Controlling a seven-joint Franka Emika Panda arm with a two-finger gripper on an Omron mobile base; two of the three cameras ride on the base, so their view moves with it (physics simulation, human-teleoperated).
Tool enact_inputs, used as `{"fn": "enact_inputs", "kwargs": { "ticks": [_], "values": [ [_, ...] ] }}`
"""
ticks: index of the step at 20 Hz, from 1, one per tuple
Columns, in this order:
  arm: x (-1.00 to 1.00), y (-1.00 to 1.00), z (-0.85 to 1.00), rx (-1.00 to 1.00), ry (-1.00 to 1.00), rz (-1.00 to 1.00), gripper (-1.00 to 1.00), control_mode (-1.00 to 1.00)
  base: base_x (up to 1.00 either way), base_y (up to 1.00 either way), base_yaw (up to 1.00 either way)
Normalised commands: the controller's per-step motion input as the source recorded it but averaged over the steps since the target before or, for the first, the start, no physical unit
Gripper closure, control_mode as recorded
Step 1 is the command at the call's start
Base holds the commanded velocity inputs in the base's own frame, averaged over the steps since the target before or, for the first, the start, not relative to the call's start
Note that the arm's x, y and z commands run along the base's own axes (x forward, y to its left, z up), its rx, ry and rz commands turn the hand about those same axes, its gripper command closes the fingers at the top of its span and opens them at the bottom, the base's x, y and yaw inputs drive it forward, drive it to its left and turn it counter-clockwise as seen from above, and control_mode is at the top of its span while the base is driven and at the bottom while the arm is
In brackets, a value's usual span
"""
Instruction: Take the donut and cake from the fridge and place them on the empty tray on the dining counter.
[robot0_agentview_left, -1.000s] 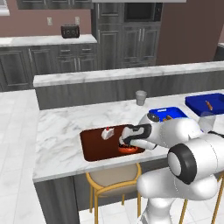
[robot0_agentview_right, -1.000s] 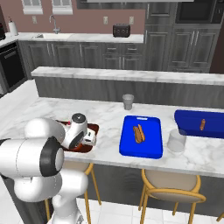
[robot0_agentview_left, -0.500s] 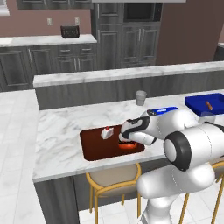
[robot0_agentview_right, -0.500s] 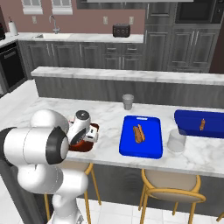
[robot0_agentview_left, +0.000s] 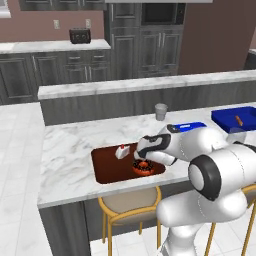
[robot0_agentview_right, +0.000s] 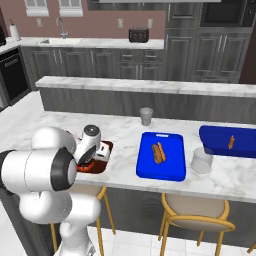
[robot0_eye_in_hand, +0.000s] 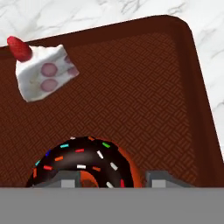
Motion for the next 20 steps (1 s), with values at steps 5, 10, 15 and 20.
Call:
{"fn": "enact_inputs", "kwargs": {
  "ticks": [5,10,15,20],
  "values": [
    [0.09,-0.06,0.29,0.06,0.0,-0.01,-1.0,-1.0,0.0,0.0,0.0],
    [-0.25,-0.19,0.76,0.13,0.0,-0.03,-1.0,-1.0,0.0,0.0,0.0],
    [-0.87,-0.16,0.98,0.02,0.15,-0.08,-1.0,-1.0,0.0,0.0,0.0],
    [-0.99,-0.02,1.0,0.0,0.29,-0.06,-1.0,-1.0,0.0,0.0,0.0]
  ]
}}
